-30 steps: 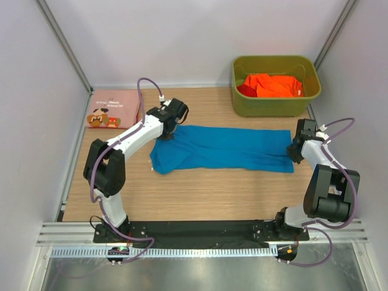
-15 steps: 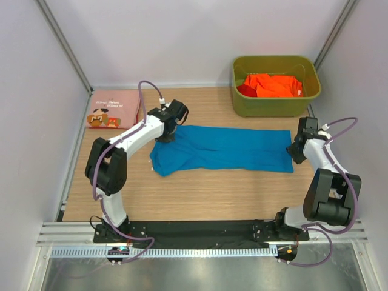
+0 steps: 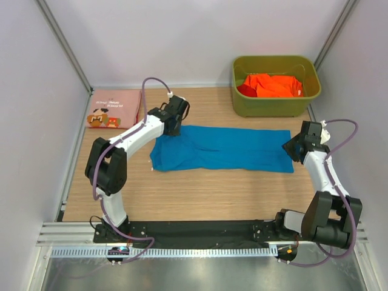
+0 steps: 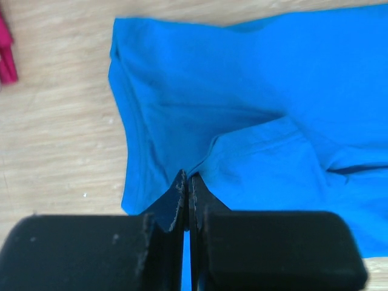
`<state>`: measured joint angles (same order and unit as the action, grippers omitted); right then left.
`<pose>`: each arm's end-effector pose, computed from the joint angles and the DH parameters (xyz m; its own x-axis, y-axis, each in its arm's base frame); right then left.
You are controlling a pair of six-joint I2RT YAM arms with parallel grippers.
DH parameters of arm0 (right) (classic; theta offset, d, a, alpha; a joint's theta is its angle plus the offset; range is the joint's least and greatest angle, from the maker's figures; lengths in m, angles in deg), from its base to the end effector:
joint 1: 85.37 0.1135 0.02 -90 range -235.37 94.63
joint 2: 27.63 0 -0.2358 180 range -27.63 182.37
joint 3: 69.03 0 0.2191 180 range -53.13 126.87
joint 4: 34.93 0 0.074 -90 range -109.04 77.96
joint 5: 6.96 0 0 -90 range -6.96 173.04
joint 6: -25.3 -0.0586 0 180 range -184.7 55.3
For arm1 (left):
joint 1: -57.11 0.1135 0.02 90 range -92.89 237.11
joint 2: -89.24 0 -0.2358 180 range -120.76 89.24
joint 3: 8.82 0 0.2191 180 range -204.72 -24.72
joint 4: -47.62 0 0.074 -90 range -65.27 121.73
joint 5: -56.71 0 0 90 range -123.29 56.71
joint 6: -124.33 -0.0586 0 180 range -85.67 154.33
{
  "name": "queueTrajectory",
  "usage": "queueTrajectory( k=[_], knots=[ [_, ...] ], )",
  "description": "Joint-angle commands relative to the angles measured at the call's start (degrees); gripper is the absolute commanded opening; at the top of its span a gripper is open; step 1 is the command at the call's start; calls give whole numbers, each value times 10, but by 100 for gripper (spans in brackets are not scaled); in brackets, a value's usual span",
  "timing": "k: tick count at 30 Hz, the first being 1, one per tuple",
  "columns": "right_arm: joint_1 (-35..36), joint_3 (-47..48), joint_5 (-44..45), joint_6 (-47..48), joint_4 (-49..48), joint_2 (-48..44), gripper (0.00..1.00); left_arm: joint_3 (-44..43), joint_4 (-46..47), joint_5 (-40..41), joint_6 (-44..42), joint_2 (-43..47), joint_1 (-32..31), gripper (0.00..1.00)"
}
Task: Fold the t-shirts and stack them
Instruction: Fold the tshirt
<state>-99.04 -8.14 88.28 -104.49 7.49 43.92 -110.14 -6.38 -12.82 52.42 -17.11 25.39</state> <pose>0.2321 -0.0620 0.1908 -0.4122 0.7561 -0.5083 0.7189 0.6126 0.3283 0.3263 -0.1776 0.2100 -0.7987 0.1517 -0.5823 0.0962 0.9874 0.1253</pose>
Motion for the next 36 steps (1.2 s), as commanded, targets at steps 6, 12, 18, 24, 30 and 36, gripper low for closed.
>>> queueTrajectory(
  k=[6,12,18,24,30,36],
  knots=[
    [5,-2,-44,41,-43,-22,39,-37,108,-55,-91,-22,4,0],
    [4,-9,-45,40,-46,-26,39,-41,148,-80,-123,-47,4,0],
    [4,-11,-45,43,-45,-34,40,-72,149,-59,-138,-94,4,0],
    [4,-18,-65,42,-41,-49,40,-101,153,-54,-140,-119,4,0],
    [5,-21,-101,49,-55,-59,42,-105,142,-6,-111,-101,4,35],
    [96,25,-135,84,-41,6,44,-106,17,70,-16,-17,12,47]
  ],
)
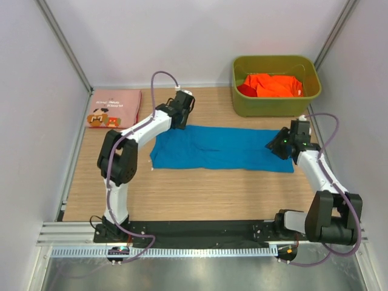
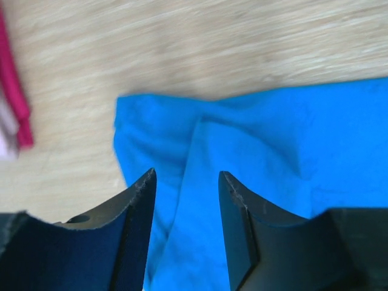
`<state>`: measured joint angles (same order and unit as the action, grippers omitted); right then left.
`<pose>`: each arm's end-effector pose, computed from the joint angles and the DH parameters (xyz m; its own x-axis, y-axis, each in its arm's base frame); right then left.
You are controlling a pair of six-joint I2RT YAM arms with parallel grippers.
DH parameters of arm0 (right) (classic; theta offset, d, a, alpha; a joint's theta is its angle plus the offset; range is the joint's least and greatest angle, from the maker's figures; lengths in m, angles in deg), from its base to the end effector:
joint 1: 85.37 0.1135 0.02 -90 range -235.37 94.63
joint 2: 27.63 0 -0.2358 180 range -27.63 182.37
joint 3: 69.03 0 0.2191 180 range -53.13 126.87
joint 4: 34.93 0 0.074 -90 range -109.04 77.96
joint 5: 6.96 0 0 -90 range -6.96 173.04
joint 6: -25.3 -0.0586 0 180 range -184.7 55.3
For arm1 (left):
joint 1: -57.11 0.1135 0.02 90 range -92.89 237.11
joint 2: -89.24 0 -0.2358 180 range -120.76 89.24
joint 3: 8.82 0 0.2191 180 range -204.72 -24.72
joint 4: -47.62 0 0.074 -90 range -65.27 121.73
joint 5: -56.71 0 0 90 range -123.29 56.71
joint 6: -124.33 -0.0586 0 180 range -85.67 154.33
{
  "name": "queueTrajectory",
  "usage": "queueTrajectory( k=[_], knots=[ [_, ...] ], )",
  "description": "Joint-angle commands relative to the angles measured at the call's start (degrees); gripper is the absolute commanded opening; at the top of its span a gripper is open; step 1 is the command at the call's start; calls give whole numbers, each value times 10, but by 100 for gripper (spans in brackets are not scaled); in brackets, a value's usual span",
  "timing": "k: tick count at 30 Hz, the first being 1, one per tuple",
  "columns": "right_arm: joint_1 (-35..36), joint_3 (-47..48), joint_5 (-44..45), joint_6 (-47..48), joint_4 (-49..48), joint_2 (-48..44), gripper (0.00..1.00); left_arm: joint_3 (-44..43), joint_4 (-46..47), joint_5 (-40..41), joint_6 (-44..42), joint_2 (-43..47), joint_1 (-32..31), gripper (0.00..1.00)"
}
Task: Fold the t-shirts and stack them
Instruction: Fold the tshirt
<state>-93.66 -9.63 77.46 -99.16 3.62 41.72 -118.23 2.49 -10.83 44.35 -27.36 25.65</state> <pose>0.2386 -0.0290 0.1972 -0.5660 0.6516 -0.5051 0.4851 0.7586 0.4350 0.3710 -0.2008 0.1955 -0.7141 0.2484 -0.6545 0.1613 0.9682 0.1914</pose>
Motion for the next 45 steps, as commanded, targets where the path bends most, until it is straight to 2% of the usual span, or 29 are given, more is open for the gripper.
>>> queueTrajectory(
  k=[1,4,8,11,15,18,22,28,34,39,42,45],
  knots=[
    [49,41,-29,28,-4,38,44,-18,-98,44,105,94,10,48],
    [50,37,-33,9,-22,65,44,37,-171,18,167,119,11,48],
    [50,48,12,1,-16,97,43,147,-149,-51,221,159,11,47],
    [50,53,33,-4,-5,132,42,215,-113,-65,255,180,11,47],
    [49,36,98,-2,6,147,42,246,-103,-54,273,175,11,48],
    [40,12,144,7,-8,142,42,253,-91,-16,272,154,18,49],
    [22,-19,200,5,-17,121,42,249,-114,-4,287,118,35,49],
    [10,-29,225,-26,4,133,42,239,-143,33,301,127,44,50],
    [8,-30,238,-63,58,81,43,192,-194,72,292,138,54,51],
    [8,-11,204,-48,86,5,43,127,-217,67,277,159,54,51],
    [8,0,121,0,47,4,44,132,-168,-19,250,169,55,54],
    [9,24,63,20,35,25,45,143,-125,-63,239,168,55,60]
  ],
)
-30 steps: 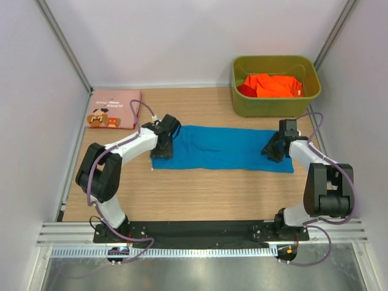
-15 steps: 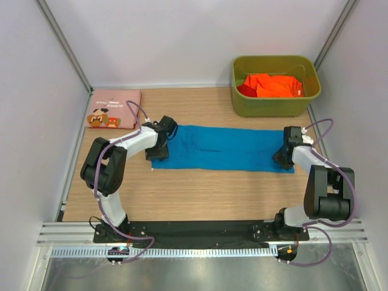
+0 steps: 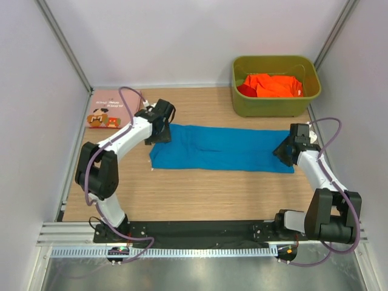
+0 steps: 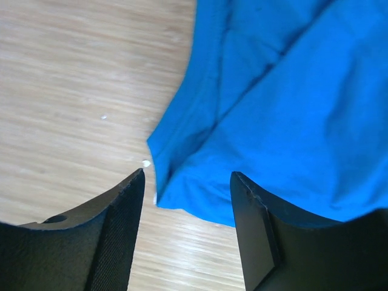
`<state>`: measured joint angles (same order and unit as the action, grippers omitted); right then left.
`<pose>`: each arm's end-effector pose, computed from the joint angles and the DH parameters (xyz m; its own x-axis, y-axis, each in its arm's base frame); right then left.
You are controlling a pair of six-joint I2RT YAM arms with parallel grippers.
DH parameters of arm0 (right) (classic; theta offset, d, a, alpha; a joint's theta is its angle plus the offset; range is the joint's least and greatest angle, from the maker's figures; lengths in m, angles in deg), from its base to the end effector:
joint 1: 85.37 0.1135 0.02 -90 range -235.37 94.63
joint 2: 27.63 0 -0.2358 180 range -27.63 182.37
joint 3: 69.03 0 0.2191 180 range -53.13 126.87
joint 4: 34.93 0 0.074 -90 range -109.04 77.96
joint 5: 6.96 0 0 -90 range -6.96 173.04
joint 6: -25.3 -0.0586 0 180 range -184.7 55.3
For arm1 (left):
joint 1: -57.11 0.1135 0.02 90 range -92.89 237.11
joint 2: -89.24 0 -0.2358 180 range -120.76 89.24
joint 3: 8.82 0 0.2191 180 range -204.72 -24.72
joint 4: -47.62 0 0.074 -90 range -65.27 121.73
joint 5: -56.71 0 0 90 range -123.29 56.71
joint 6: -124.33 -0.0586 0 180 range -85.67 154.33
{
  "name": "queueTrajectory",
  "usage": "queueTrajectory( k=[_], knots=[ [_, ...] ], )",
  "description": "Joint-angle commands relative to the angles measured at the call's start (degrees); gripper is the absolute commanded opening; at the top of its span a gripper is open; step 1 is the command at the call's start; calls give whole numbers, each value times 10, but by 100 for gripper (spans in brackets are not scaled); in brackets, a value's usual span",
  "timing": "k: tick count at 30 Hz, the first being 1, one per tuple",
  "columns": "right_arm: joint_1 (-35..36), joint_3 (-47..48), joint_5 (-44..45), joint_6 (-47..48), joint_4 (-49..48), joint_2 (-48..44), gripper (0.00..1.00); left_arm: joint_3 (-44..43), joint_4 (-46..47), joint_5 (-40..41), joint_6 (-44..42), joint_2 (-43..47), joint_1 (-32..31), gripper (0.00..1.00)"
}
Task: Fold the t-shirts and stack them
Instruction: Fold the tshirt
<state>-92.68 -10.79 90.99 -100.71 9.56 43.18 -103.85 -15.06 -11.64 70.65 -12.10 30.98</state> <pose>0.2253 -0.0371 0.1777 -0.5554 0.6583 -0.5081 0.6517 0.7241 0.2258 0.3060 -0.1260 0.2007 -0.8474 -0.1975 -0.4929 -0.2623 0.9628 0.0651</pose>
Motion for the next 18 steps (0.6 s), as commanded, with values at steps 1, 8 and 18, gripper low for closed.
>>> queueTrajectory(
  k=[1,8,18],
  knots=[
    [6,42,-93,38,-23,14,45,-2,61,-62,-32,11,1,60],
    [14,55,-95,45,-17,-31,46,-58,82,-105,-56,-84,13,46],
    [14,113,-107,48,49,-93,46,-181,35,-86,-66,-230,48,33]
  ],
)
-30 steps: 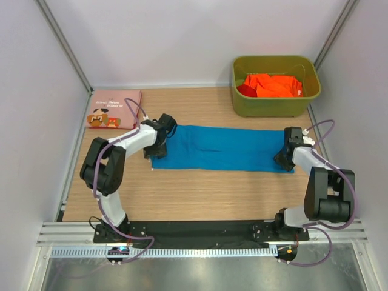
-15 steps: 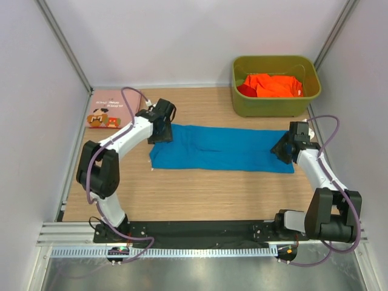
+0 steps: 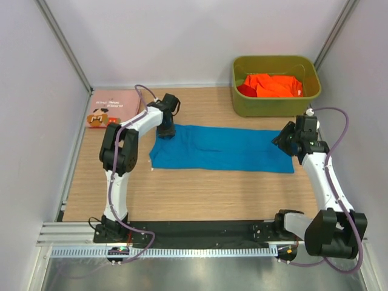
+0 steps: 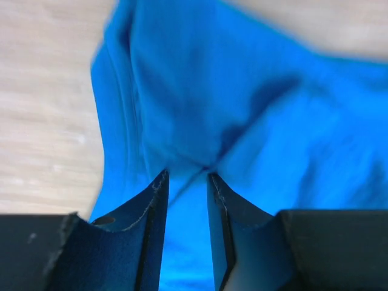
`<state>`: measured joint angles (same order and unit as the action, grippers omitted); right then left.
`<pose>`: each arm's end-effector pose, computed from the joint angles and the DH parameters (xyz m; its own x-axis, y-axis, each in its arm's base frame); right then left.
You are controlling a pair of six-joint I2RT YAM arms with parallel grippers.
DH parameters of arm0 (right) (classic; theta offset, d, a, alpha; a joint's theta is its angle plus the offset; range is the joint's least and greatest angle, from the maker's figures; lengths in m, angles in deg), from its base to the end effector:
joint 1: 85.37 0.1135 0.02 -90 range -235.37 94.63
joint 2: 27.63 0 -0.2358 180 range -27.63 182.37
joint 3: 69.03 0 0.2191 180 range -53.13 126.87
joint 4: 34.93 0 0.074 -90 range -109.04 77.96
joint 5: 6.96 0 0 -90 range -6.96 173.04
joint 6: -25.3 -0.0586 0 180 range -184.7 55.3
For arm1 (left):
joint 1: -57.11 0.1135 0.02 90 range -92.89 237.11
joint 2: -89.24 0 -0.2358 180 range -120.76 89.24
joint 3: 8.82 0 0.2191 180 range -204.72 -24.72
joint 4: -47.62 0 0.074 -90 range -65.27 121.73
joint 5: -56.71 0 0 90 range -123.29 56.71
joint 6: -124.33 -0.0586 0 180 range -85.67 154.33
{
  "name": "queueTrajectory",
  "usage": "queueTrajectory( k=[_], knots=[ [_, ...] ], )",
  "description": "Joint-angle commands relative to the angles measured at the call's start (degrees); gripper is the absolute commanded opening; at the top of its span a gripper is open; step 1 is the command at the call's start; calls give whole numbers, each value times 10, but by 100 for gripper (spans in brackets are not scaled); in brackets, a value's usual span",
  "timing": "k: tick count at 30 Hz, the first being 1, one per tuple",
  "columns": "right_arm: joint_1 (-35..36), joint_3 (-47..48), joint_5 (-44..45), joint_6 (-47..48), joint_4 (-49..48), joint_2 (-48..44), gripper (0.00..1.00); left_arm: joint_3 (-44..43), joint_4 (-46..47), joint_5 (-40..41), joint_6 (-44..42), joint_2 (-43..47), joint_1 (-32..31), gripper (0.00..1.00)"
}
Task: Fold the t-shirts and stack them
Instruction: Fold the tshirt
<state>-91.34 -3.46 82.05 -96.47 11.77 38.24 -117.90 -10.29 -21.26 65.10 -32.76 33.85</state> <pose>0.2320 -0.0232 0.2306 -0.5698 0.5889 -0.5732 0.4614 0.8064 0.3698 0.3738 -0.1474 0.1404 -0.9110 -0.1530 -0.3829 -0.1661 0.9861 0.0012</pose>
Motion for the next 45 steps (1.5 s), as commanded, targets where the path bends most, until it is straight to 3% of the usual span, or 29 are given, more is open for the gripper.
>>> queueTrajectory(
  k=[1,4,10,14,18,19,22,29,33,40,45],
  knots=[
    [1,51,-31,-2,30,-53,46,-54,-16,18,-13,-33,27,33],
    [2,57,-65,-15,39,-79,47,-116,-17,13,-18,-77,51,34],
    [4,32,-94,-22,54,-96,55,-395,-93,-41,-61,-244,72,37],
    [5,6,-99,-21,58,-81,56,-514,-93,-90,-77,-309,78,41],
    [7,-15,-85,-10,47,-65,56,-436,-38,-155,-77,-247,89,45],
    [8,-24,-79,-7,34,-60,56,-370,-22,-163,-77,-196,89,45],
    [18,-51,-57,-5,-6,-32,57,-295,47,-187,-71,-101,90,48],
    [41,-72,89,-62,-36,99,51,-272,50,-216,-51,2,89,52],
    [40,-64,168,-59,-53,124,50,-191,35,-198,-34,29,88,52],
    [39,-76,202,-41,-35,128,48,-66,23,-158,5,52,88,50],
    [33,-86,205,-45,-43,132,46,-47,25,-148,15,40,87,50]
  ],
)
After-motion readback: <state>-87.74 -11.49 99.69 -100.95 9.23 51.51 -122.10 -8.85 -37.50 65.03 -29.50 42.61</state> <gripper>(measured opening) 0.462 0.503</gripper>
